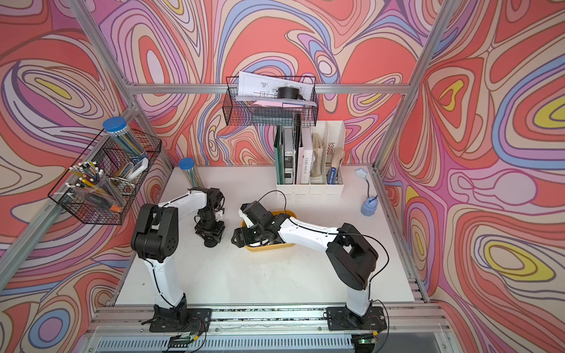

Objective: Put the mouse in the storage box
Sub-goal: Pick up the mouse from the center of the board, then place the mouse in the storage box.

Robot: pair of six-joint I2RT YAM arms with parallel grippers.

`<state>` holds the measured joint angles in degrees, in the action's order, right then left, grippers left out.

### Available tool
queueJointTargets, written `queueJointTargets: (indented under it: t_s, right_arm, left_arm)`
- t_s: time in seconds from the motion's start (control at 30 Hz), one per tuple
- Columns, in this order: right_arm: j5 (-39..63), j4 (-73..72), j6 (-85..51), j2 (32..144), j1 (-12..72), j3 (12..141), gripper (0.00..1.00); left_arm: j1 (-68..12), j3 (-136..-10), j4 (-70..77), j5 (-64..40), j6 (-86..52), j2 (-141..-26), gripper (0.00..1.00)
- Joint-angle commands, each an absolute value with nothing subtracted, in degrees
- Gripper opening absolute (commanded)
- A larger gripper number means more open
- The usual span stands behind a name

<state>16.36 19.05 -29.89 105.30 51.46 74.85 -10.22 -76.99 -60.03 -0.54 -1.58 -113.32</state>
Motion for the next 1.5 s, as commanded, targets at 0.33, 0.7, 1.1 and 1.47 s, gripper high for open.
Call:
queueJointTargets:
  t_s: [0.33, 0.7, 1.1, 1.47]
  right_arm:
    - [9.08, 26.14, -26.45, 100.07, 51.6, 76.03, 0.78]
    - [6.22, 30.21, -24.81, 96.64, 48.76, 76.63, 0.79]
    - [5.9, 33.1, -23.75, 89.15, 42.61, 71.29, 0.8]
    - [5.25, 33.0, -26.39, 80.44, 38.5, 61.5, 0.81]
  left_arm:
    - [-12.78, -71.46, -57.73, -1.78, -4.46, -101.19, 0.42]
    - [-19.83, -78.07, -60.6, -2.52, -6.38, -97.46, 0.42]
    - [-28.4, -90.04, -64.22, -1.71, -5.81, -102.58, 0.43]
    - [-33.98, -102.08, -66.58, -3.19, -4.2, -113.79, 0.42]
